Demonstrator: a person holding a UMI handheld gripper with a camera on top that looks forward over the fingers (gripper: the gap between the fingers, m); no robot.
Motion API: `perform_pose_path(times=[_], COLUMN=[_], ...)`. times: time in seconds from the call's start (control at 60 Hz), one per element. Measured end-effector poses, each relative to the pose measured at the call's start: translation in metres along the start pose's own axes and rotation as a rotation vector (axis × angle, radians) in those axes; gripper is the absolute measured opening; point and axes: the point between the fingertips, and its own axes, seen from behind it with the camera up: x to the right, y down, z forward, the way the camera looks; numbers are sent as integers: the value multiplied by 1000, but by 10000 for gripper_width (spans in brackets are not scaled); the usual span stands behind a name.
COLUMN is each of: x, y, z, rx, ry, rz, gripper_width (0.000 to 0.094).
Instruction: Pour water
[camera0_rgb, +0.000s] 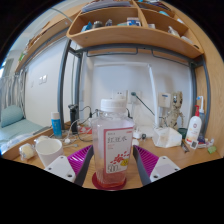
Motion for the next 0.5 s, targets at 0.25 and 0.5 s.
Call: perform_pose_path(times=[0.25, 0.5], x=[12, 49], y=[2, 7], z=[-64, -145], rx=[-4, -30], ry=[2, 150], rz=[51, 58], gripper_width=[850, 853])
